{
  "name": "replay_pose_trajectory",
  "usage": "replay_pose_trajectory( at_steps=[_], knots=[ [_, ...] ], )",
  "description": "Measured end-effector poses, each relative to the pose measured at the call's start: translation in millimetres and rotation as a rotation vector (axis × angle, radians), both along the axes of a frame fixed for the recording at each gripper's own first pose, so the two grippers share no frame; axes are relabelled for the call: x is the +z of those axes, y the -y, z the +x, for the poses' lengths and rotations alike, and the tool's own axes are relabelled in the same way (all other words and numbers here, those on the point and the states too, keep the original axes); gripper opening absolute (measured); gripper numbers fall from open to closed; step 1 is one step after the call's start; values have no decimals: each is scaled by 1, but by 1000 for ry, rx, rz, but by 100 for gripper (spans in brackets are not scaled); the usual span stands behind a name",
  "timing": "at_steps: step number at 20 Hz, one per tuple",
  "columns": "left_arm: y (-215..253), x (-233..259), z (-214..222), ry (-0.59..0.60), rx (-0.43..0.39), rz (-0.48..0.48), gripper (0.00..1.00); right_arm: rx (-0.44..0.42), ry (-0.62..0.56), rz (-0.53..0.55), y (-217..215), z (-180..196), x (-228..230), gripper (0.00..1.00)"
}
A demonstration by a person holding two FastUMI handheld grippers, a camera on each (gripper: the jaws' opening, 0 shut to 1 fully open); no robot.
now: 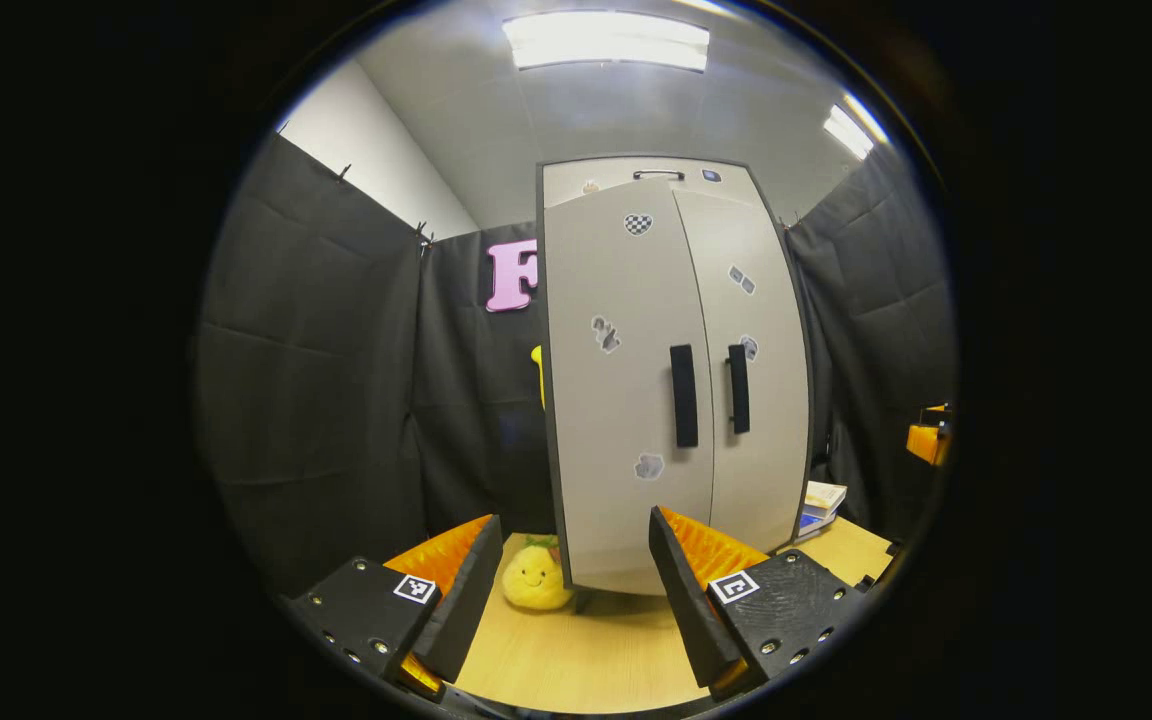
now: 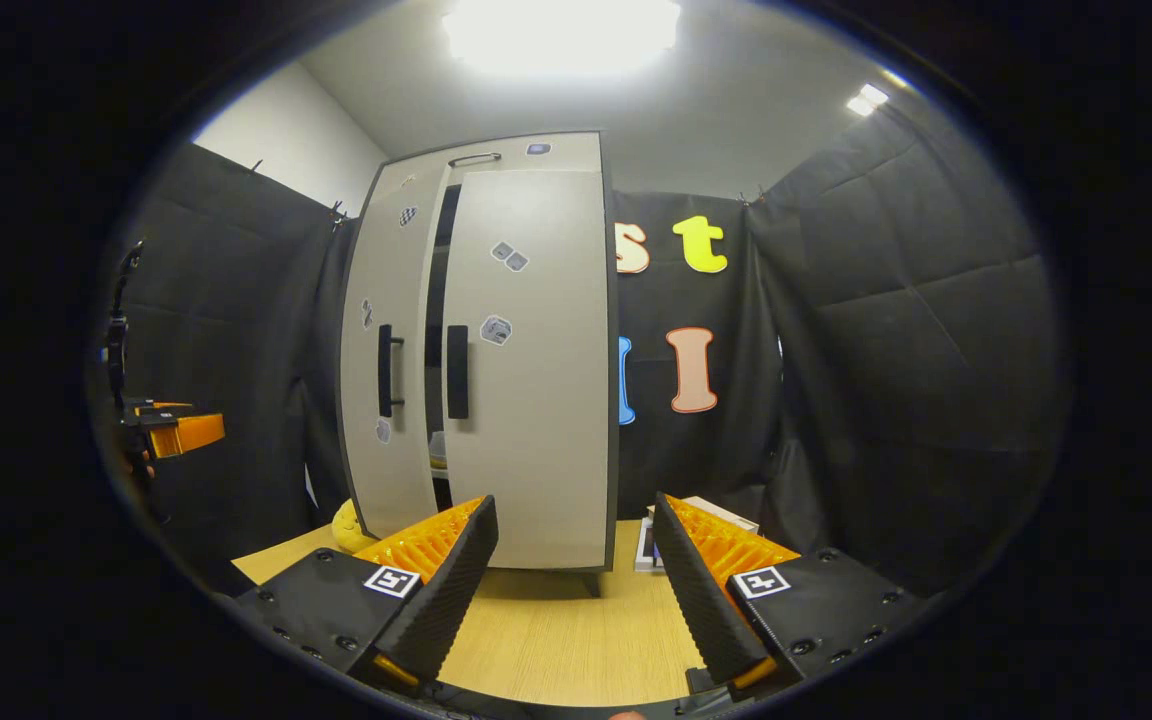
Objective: Grab one shoe with the right hand and put it into the shoe cabinet, grab the other shoe with the left hand and put it into the shoe cabinet; then close the right door with the right hand and the left door with the left hand.
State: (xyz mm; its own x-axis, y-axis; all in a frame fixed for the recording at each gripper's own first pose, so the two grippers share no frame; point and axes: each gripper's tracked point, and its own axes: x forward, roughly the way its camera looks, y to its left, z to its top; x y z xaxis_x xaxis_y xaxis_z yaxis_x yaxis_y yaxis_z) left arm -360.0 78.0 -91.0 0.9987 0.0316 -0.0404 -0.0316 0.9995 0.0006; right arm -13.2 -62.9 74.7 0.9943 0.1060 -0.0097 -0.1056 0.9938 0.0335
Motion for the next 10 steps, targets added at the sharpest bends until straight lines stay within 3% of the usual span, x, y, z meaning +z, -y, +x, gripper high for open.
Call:
replay_pose_trajectory(
  at_steps=[10],
  knots=[
    [-19,-10,-45,-9,49,-2,80,7,14,3,-1,-15,8,98]
  ],
)
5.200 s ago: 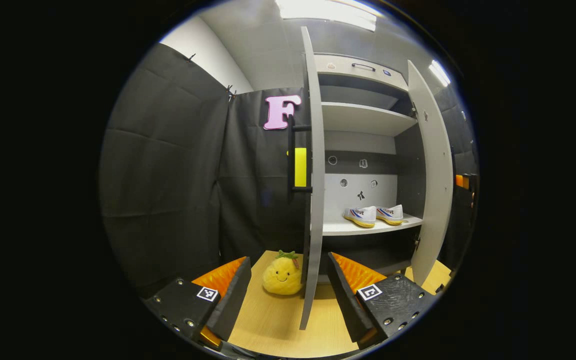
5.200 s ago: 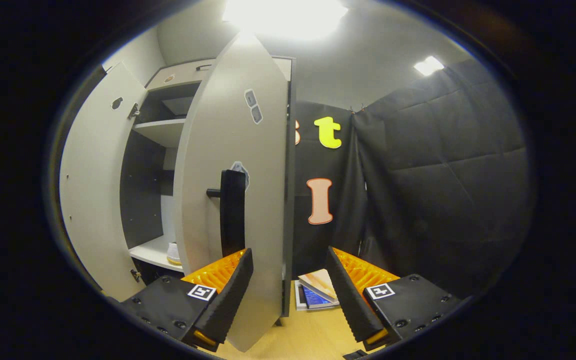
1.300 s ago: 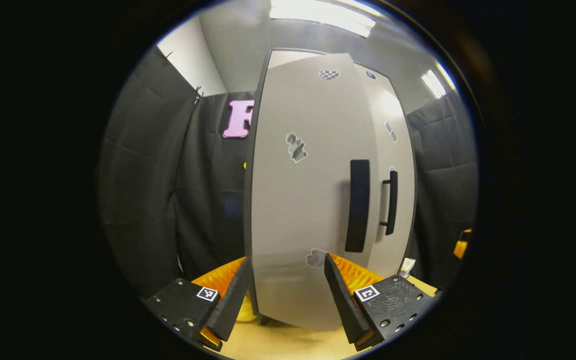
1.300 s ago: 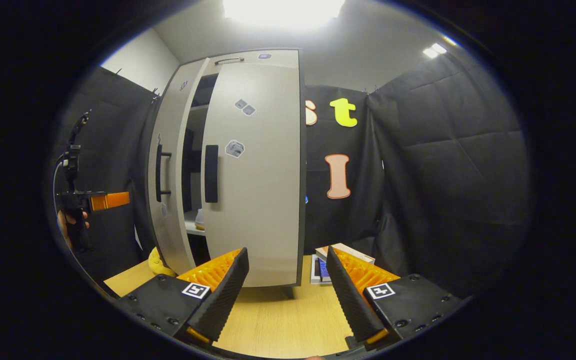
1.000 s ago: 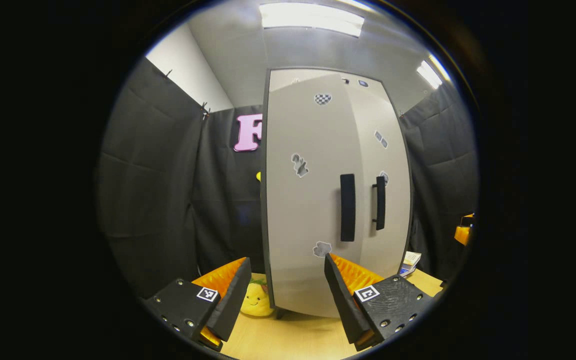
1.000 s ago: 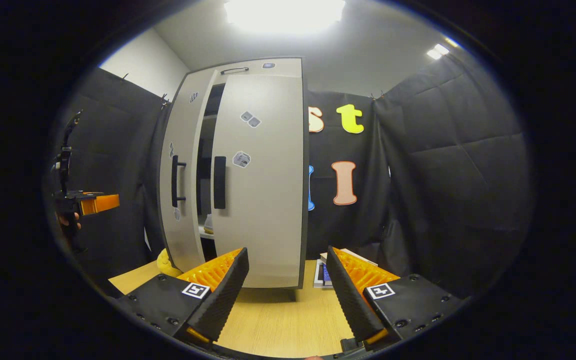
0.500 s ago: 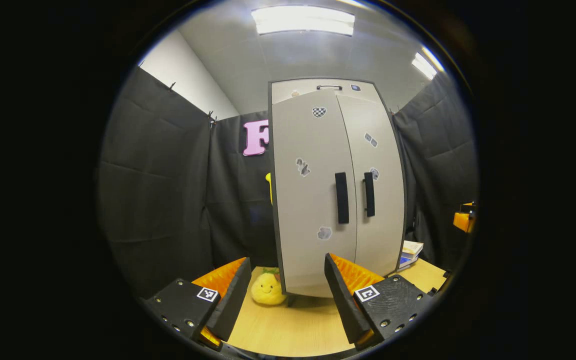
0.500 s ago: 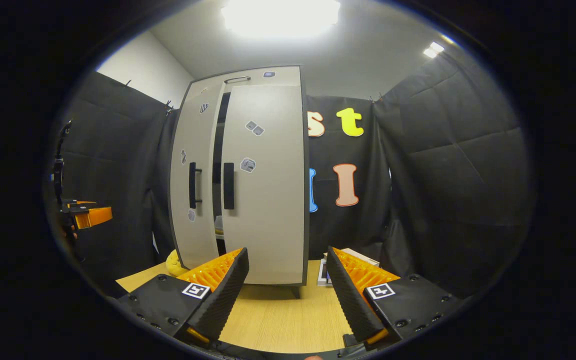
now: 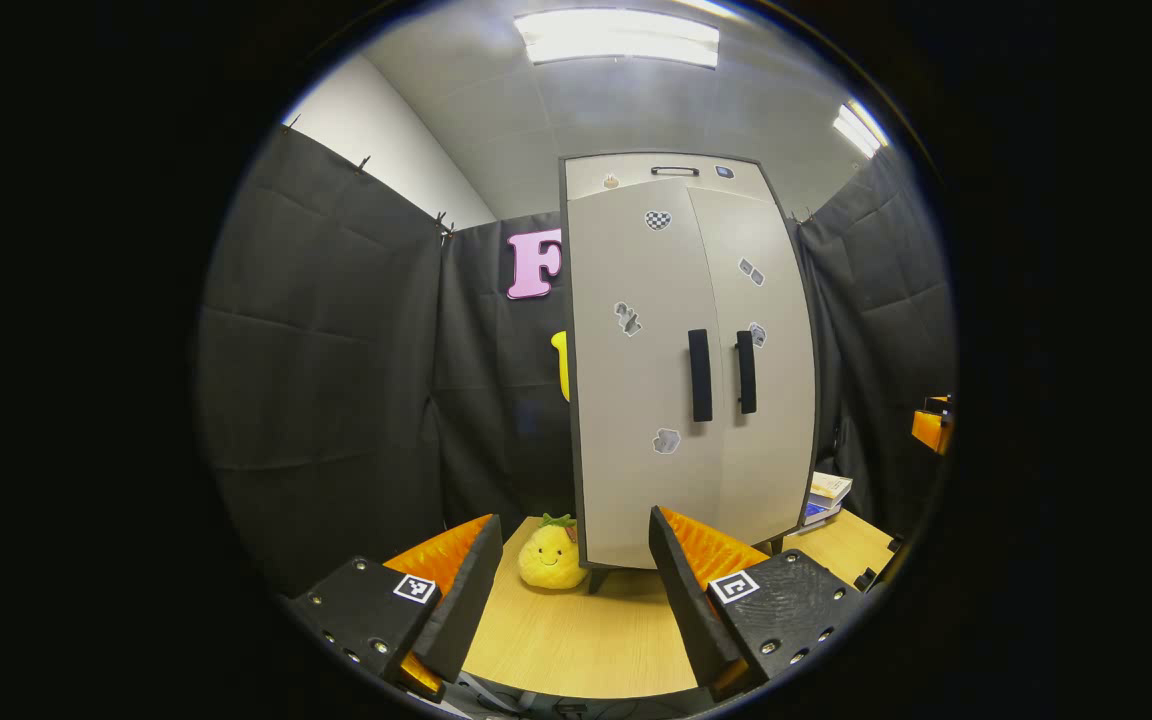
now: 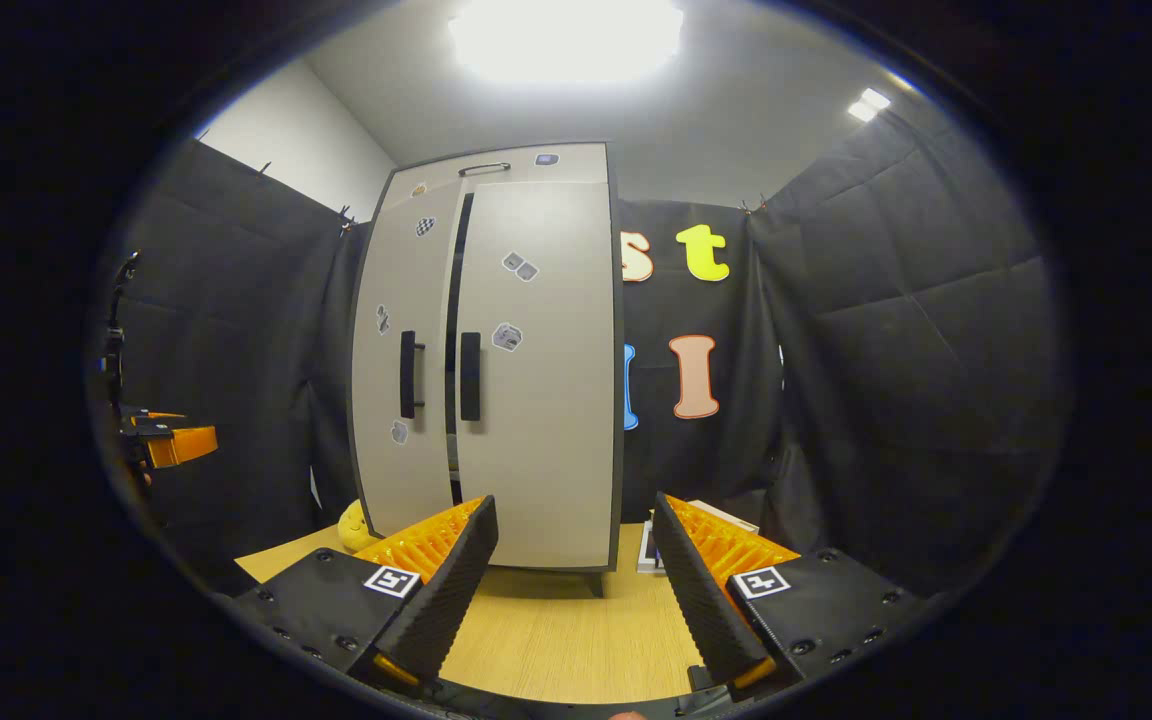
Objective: Grab one shoe with the right hand and put it into the shoe cabinet, grab the other shoe with the left hand and put it into the shoe cabinet; then close the right door with the right hand and the left door with the left hand.
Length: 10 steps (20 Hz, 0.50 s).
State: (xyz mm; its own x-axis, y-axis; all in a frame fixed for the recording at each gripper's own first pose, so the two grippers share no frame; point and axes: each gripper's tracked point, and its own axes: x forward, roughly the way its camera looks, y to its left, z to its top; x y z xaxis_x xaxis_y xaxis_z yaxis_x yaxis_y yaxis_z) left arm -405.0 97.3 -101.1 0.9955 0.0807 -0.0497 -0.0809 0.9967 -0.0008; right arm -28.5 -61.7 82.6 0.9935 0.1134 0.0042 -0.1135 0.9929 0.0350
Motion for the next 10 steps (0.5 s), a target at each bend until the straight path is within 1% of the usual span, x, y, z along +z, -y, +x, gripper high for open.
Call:
replay_pose_trajectory(
  at_steps=[10],
  knots=[
    [-8,3,-16,14,15,9,80,-16,17,-5,5,-4,8,98]
  ],
)
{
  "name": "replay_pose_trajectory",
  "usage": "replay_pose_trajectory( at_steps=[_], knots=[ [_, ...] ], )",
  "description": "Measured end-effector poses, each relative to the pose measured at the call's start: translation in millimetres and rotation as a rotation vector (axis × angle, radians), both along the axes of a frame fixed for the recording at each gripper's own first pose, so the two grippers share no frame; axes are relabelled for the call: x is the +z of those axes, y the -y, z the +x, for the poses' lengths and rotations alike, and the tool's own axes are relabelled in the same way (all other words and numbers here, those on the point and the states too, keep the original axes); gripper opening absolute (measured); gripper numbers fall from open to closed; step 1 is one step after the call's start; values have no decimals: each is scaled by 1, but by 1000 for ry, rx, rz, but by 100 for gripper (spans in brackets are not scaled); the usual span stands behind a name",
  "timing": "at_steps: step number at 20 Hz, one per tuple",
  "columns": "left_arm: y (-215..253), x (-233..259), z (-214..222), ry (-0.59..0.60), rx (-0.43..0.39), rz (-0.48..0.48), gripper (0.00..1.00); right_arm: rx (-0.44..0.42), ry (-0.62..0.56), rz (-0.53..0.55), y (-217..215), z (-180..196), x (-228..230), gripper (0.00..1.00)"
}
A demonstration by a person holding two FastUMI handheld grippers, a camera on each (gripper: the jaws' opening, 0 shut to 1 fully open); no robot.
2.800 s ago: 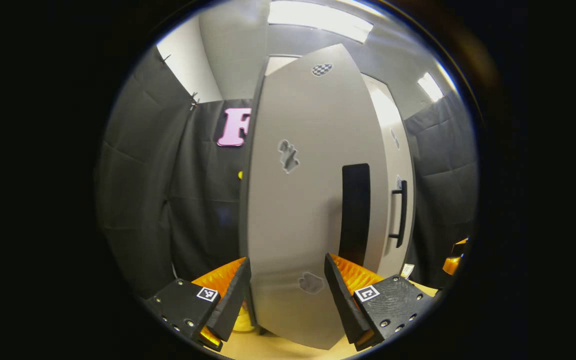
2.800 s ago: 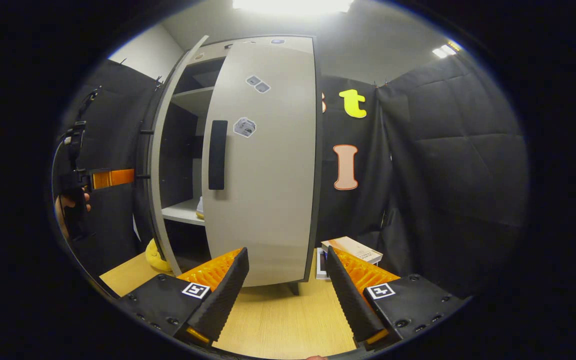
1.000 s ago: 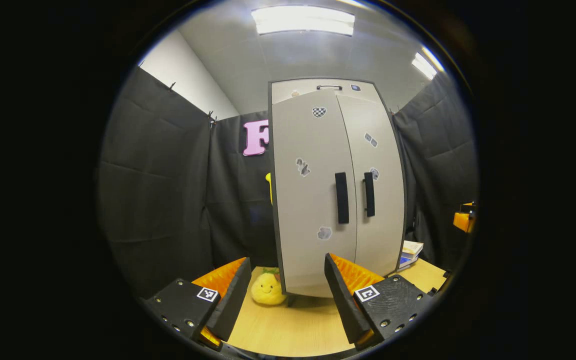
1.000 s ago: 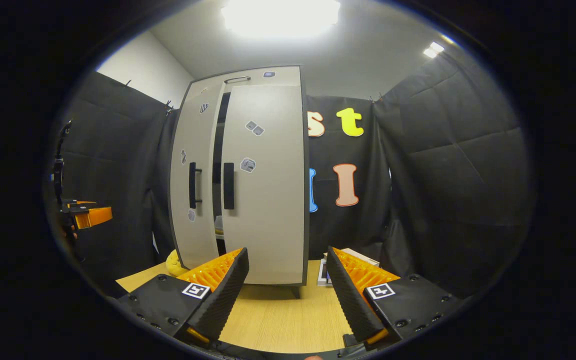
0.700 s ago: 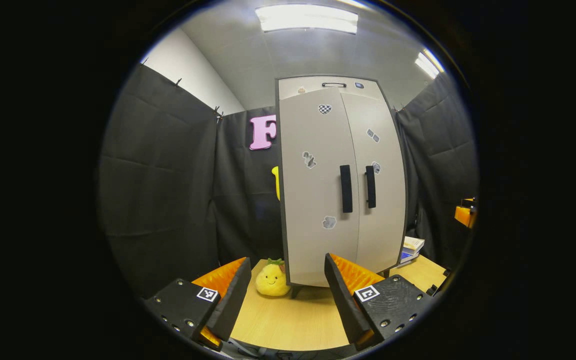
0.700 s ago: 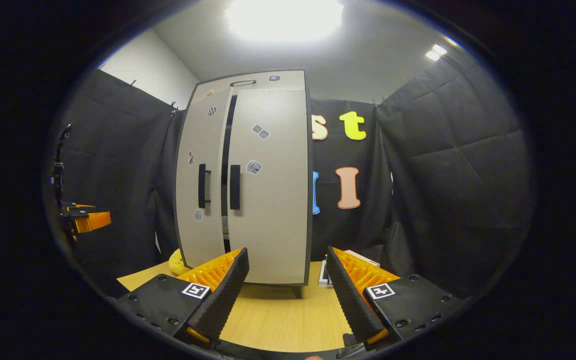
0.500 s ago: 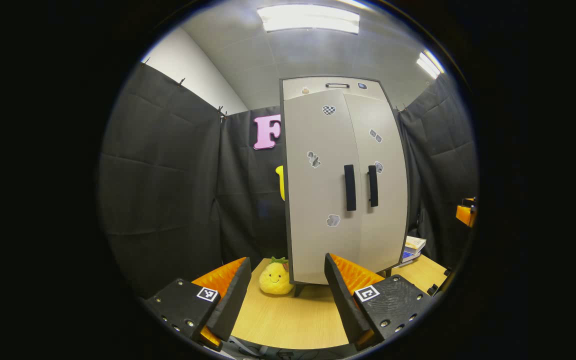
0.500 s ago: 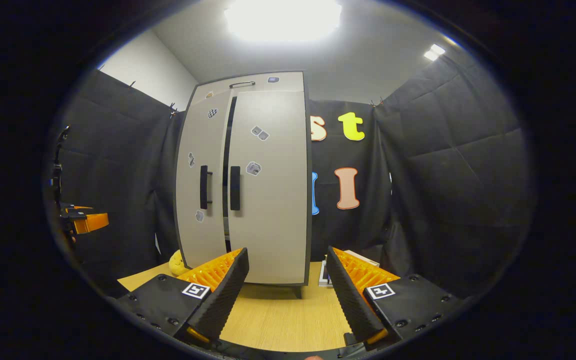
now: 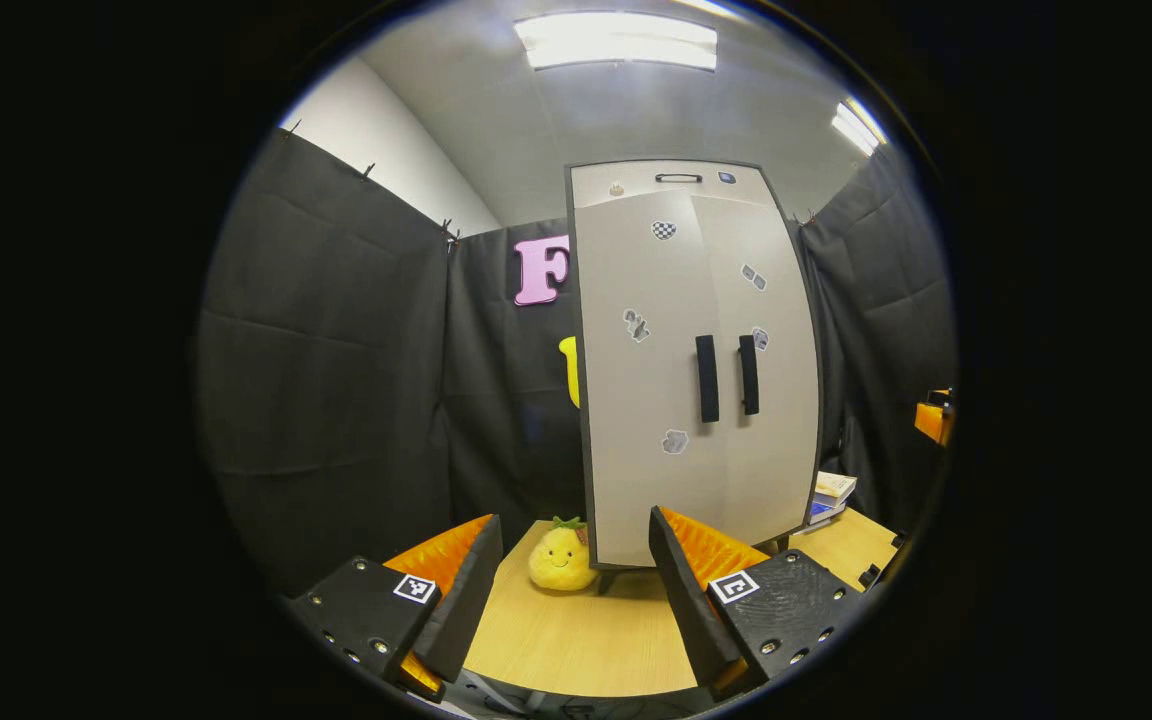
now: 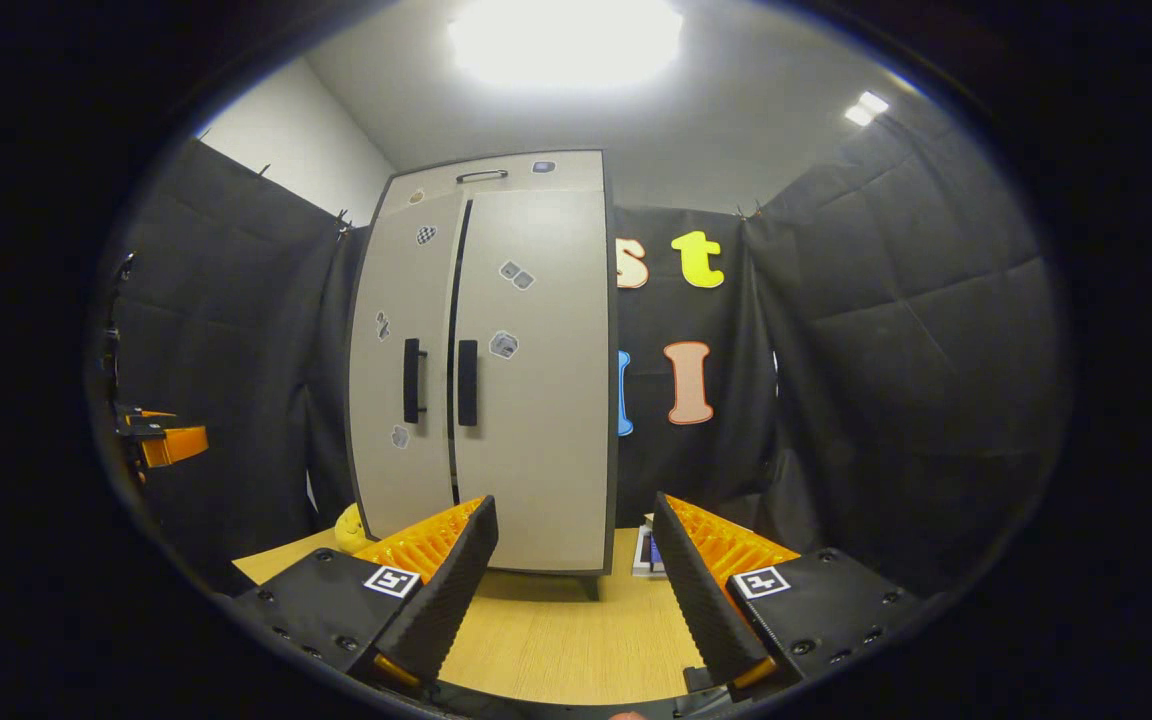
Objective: Grab one shoe with the right hand and put it into the shoe cabinet, grab the other shoe with the left hand and put it into the shoe cabinet; then close the right door with the right hand and the left door with the left hand.
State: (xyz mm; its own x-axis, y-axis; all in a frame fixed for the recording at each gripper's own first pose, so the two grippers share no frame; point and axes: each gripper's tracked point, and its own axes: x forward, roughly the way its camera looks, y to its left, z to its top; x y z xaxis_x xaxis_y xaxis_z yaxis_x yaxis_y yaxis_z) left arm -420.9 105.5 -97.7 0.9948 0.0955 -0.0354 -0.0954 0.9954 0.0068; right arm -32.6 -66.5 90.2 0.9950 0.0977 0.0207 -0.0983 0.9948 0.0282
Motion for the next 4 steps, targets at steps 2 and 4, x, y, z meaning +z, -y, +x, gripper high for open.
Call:
replay_pose_trajectory(
  at_steps=[2,4],
  knots=[
    [2,2,0,3,1,5,80,2,2,1,0,-1,0,98],
    [3,4,0,7,3,11,80,4,-2,2,1,-1,0,98]
  ],
)
